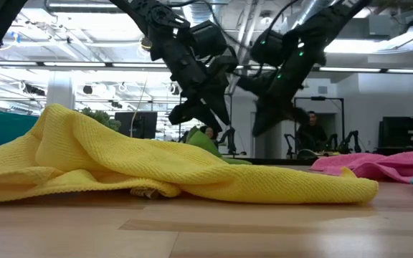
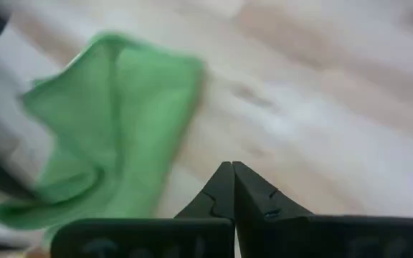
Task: Fold microfiber towels
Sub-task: Fold the green microfiber towel
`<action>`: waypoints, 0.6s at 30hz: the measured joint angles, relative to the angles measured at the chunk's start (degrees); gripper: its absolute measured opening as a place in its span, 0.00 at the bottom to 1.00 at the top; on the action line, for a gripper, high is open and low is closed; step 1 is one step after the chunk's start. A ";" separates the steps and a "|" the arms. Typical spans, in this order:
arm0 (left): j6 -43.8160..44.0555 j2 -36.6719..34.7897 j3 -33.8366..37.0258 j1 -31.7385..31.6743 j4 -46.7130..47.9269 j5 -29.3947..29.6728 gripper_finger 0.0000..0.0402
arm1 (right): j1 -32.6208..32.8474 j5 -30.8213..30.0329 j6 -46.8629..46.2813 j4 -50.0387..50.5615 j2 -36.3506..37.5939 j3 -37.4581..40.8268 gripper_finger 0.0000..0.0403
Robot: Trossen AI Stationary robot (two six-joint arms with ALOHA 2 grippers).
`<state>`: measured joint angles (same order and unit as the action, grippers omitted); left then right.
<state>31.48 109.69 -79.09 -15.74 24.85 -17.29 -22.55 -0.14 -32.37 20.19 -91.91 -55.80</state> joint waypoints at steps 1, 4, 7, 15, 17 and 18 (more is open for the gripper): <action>-0.35 -0.11 0.00 -0.36 0.04 -1.76 0.25 | -0.59 -0.30 0.88 1.41 1.18 0.01 0.05; -0.14 -2.71 0.00 -2.42 4.30 -5.78 0.24 | -0.87 -0.18 4.88 3.08 4.34 -0.08 0.06; -8.40 -8.34 -0.04 -5.40 13.81 -5.06 0.19 | 0.38 0.08 5.87 3.98 5.89 -0.07 0.06; -42.66 -20.40 4.69 -7.40 22.45 15.24 0.11 | 4.95 -0.20 3.50 2.48 3.84 -0.02 0.06; -46.40 -20.44 7.09 -6.97 19.72 11.49 0.15 | 6.12 -0.19 2.01 2.44 2.69 -0.02 0.06; -48.05 -20.44 8.09 -6.65 18.88 9.20 0.18 | 6.53 -0.18 1.43 2.55 2.40 -0.02 0.06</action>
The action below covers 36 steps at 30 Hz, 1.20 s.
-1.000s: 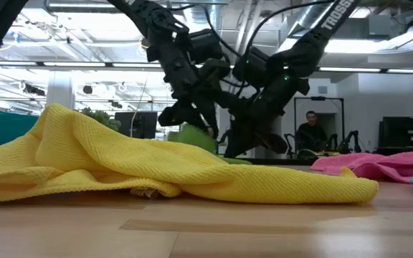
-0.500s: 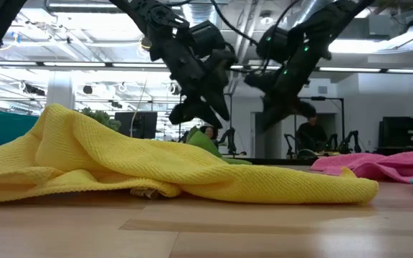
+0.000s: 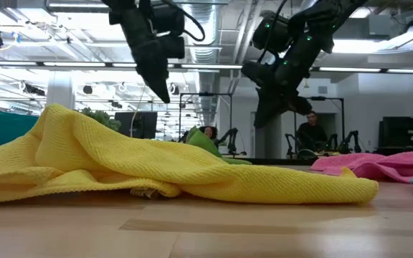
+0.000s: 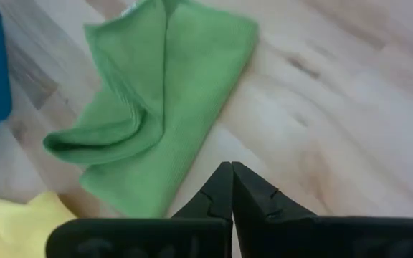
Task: Fold microfiber towels
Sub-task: Fold the green microfiber towel
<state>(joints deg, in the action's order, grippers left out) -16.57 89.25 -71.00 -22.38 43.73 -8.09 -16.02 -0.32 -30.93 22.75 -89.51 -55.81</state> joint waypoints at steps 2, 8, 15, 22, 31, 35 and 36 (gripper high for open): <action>-3.21 0.00 2.08 0.94 -0.66 -1.92 0.25 | 0.90 -0.02 -1.05 0.41 -0.30 0.00 0.06; -14.20 0.02 7.01 2.67 -5.75 -1.65 0.50 | 3.16 -0.07 -2.35 2.11 -0.60 0.02 0.06; -19.01 0.07 15.52 3.36 -19.65 2.97 0.65 | 3.77 -0.21 -4.81 2.65 -0.60 0.02 0.05; -21.84 0.14 16.92 3.33 -22.35 3.43 0.64 | 3.90 -0.22 -5.12 3.17 -0.60 0.02 0.06; -23.10 6.71 16.98 3.75 -25.03 7.85 0.60 | 3.90 -0.22 -5.79 3.63 -0.60 0.00 0.05; -22.47 7.17 16.90 3.75 -25.44 8.87 0.60 | 4.12 -0.20 -6.64 3.84 -0.60 0.00 0.06; -22.39 7.17 16.90 3.75 -25.54 8.85 0.60 | 4.19 -0.20 -6.66 3.86 -0.60 0.00 0.06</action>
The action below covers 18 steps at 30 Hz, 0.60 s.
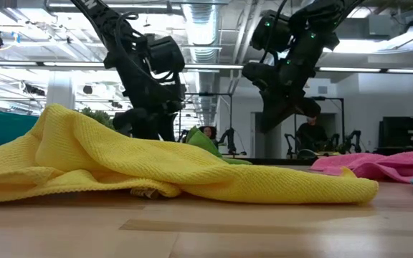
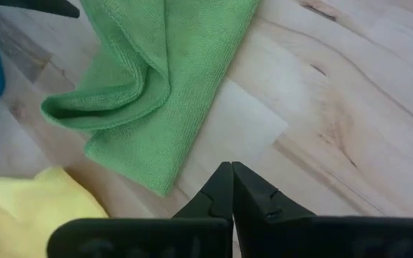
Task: Fold microfiber towels
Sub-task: Fold the green microfiber towel
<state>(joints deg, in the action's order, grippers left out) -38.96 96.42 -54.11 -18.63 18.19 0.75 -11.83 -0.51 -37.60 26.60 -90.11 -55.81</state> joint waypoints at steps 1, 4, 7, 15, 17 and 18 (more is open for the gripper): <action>-0.01 0.00 0.00 0.02 -0.01 0.00 0.59 | 0.12 -0.03 -0.01 -0.01 0.00 0.00 0.06; 0.05 0.00 0.00 0.07 -0.24 0.77 0.53 | 0.21 -0.55 -0.03 0.01 0.00 0.00 0.06; 0.09 0.24 0.00 0.07 -0.63 1.49 0.42 | 0.19 -0.82 -0.01 -0.01 0.02 0.00 0.06; 0.17 0.39 -0.02 0.07 -3.43 3.04 0.10 | 0.21 -0.90 -0.03 -0.01 0.02 0.00 0.06; 0.31 0.39 -0.02 0.07 -3.58 3.06 0.04 | 0.21 -0.90 -0.25 -0.01 0.02 0.00 0.06; 0.62 0.39 -0.03 0.08 -3.57 3.15 0.02 | 0.21 -0.90 -0.45 -0.01 0.02 0.00 0.06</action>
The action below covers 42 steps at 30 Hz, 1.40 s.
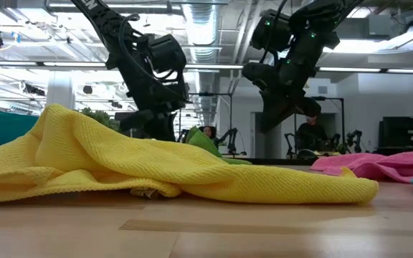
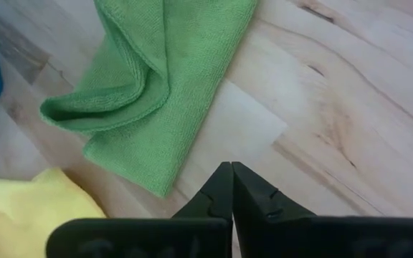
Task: Fold microfiber towels
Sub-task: Fold the green microfiber towel
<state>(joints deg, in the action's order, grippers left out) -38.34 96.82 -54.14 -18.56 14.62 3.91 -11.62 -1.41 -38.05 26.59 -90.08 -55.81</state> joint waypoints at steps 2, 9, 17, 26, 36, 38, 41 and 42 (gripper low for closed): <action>1.16 0.00 -0.64 0.23 0.87 0.10 0.01 | 0.00 0.00 -0.11 0.00 0.00 0.00 0.06; 2.60 0.00 -6.85 0.36 5.71 0.02 0.00 | -0.02 0.00 -0.09 0.00 0.00 0.00 0.07; 2.59 0.00 -9.26 -0.08 0.14 -0.20 0.00 | -0.02 0.00 -0.11 0.00 0.00 0.00 0.07; 4.98 4.24 -9.94 -0.08 -2.78 -0.52 0.00 | 0.02 0.04 -0.56 -0.06 0.00 -0.02 0.07; 7.86 6.67 -13.33 -0.08 -6.04 -0.18 0.06 | 0.61 0.04 -0.65 -0.29 0.02 -0.04 0.07; 9.07 6.69 -14.61 -0.08 -5.11 -0.31 0.11 | 0.88 0.01 -0.63 -0.27 0.01 -0.04 0.07; 10.57 6.68 -15.68 -0.08 -4.79 -2.08 0.22 | 1.14 0.00 -0.63 -0.26 0.02 -0.04 0.07; 11.01 6.69 -15.88 -0.08 -4.27 -2.68 0.25 | 1.16 0.00 -0.63 -0.28 0.02 -0.04 0.07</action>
<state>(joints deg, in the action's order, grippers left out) -27.34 103.50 -70.02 -18.63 10.35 1.23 -10.46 -1.41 -38.68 26.30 -90.06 -55.86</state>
